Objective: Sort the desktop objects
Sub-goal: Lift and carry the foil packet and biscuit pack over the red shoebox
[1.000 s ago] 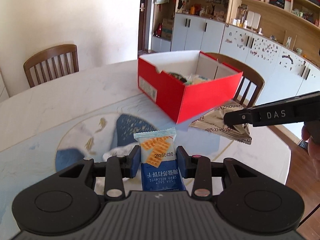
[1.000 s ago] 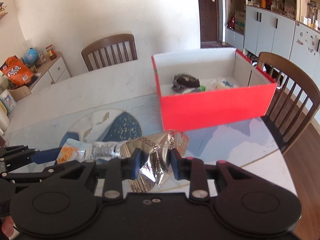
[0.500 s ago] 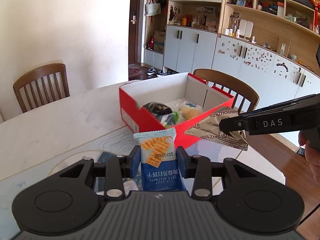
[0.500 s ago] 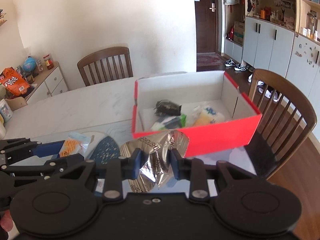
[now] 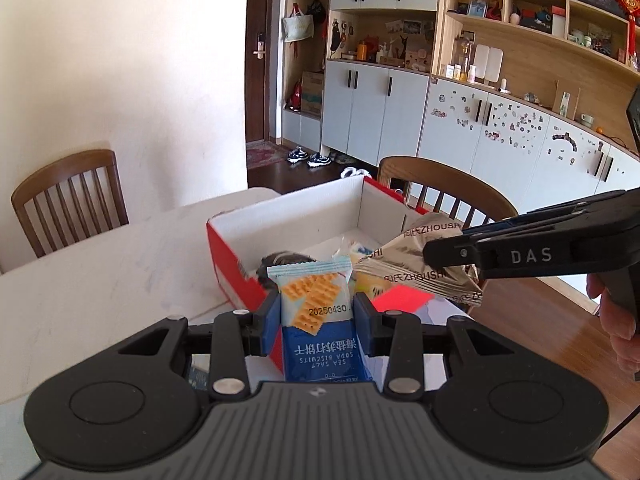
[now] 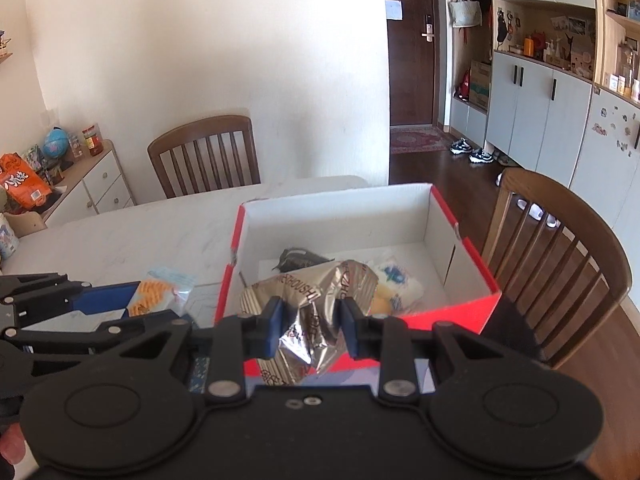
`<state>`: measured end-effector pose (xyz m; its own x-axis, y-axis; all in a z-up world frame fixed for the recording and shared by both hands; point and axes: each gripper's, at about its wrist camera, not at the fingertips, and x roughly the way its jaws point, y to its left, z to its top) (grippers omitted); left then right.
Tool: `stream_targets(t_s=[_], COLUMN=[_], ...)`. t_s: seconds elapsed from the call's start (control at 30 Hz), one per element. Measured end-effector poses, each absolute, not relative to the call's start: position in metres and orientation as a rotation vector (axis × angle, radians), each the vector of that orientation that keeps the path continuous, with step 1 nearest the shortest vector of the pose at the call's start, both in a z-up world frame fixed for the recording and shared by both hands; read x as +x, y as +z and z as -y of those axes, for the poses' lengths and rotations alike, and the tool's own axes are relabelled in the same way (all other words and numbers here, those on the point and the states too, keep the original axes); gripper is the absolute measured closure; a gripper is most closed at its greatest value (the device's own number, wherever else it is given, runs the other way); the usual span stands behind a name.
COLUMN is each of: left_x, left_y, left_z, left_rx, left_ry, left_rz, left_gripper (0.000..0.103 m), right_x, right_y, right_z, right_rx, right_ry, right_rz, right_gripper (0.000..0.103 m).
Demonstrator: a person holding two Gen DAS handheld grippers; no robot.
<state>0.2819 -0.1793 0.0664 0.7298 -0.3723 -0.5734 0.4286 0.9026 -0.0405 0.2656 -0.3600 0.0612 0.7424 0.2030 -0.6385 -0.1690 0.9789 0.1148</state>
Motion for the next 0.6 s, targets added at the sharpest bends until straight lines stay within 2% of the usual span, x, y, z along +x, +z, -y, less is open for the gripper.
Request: stream_targets(t_s=[0.6], left_x=[0.366], left_y=[0.052], left_z=[0.221], left_rx=[0.108], left_ry=[-0.460], left_rz=[-0.719], left_gripper=[0.066], right_x=[0.334], right_y=[0.045], right_z=[0.404], right_rx=[0.087], right_ry=[0.156], right_rz=[-0.728], right_gripper=[0.073])
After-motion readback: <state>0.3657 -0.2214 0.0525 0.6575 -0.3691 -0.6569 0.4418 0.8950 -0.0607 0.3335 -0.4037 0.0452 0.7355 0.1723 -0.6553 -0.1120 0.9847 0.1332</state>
